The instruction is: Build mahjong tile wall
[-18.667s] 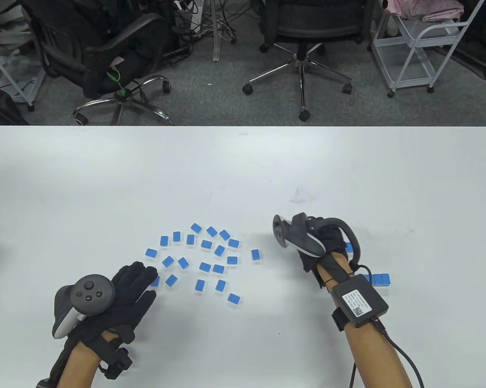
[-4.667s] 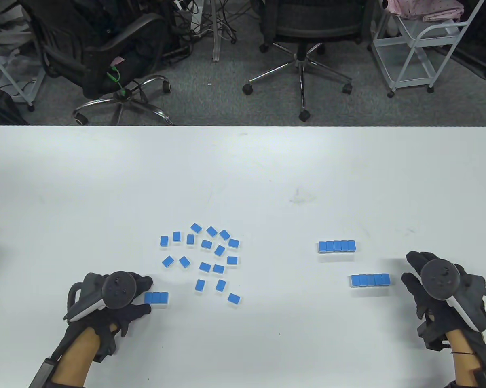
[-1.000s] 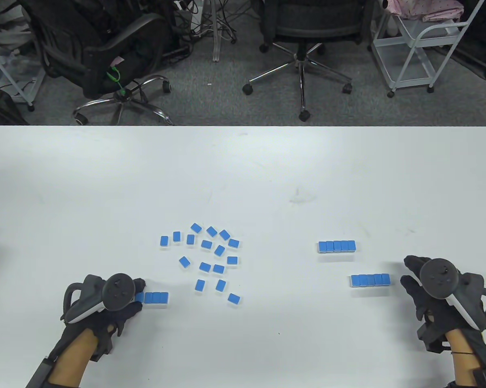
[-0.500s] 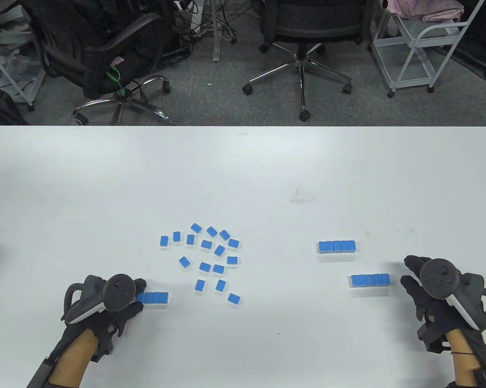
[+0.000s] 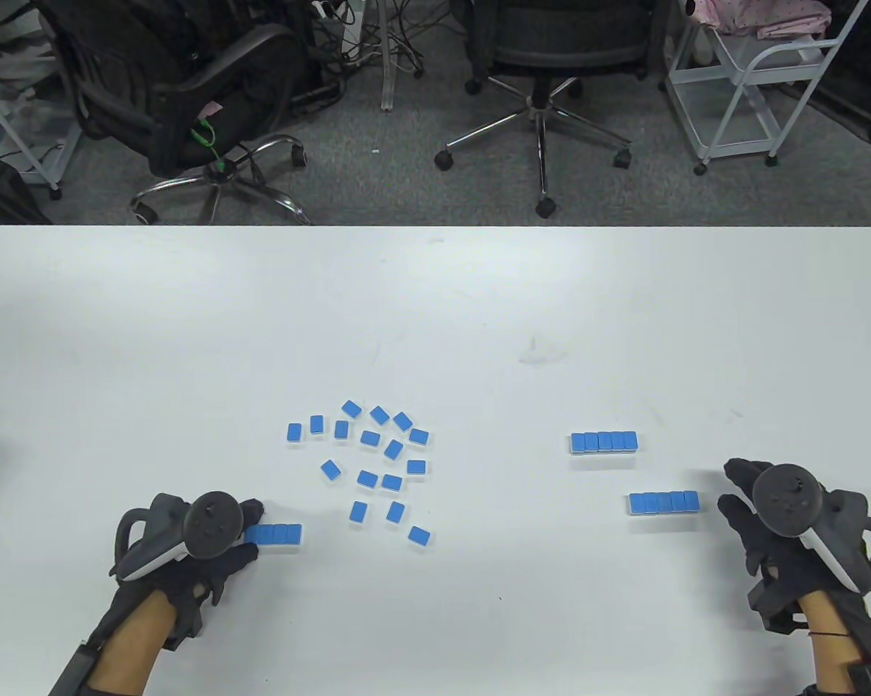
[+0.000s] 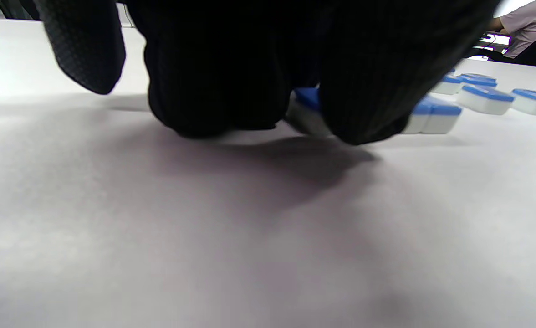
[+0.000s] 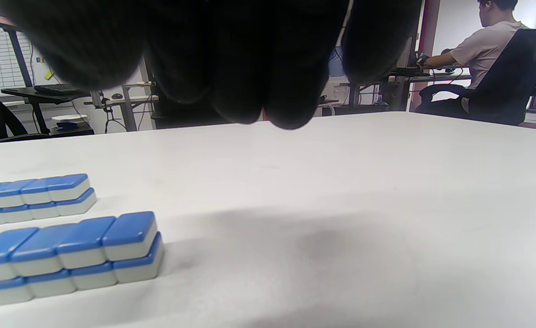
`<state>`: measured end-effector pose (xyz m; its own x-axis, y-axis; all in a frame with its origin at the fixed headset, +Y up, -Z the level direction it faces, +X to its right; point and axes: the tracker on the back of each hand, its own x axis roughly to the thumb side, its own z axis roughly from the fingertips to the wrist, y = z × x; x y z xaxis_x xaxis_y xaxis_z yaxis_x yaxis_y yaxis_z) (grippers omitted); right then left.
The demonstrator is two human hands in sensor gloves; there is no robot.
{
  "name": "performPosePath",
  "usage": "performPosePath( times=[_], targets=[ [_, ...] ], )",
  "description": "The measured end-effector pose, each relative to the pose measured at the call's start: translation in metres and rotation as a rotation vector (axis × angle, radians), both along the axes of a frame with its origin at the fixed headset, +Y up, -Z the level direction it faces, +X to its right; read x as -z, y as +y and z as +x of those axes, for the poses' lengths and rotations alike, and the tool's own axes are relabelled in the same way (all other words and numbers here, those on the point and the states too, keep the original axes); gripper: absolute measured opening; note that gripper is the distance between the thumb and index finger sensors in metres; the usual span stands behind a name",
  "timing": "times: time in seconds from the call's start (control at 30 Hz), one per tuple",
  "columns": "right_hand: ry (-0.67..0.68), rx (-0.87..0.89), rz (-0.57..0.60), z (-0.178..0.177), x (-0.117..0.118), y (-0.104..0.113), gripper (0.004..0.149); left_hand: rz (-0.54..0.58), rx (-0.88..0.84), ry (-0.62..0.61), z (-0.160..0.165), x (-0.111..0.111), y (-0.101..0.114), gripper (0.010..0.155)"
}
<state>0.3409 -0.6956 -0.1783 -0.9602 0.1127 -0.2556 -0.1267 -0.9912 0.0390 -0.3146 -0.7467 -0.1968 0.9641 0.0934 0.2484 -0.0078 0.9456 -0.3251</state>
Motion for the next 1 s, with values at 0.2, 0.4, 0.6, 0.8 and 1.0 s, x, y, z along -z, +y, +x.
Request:
performPosePath(
  times=[0.2, 0.4, 0.6, 0.8, 1.0],
  targets=[
    [-0.014, 0.012, 0.003, 0.001, 0.0, 0.001, 0.057, 0.137, -0.089, 0.065, -0.012, 0.0, 0.031, 0.067],
    [-0.003, 0.003, 0.004, 0.001, 0.001, 0.001, 0.057, 0.204, 0.045, 0.014, 0.034, 0.013, 0.05, 0.06],
    [0.004, 0.001, 0.01, 0.001, 0.001, 0.001, 0.057, 0.207, 0.294, -0.086, 0.101, 0.04, 0.047, 0.057],
    [0.011, -0.002, 0.013, 0.001, 0.001, 0.001, 0.057, 0.156, 0.429, -0.075, 0.132, 0.066, 0.028, 0.059],
    [0.013, -0.002, 0.011, 0.001, 0.002, 0.001, 0.057, 0.114, 0.447, -0.07, 0.141, 0.077, 0.009, 0.057]
  ],
)
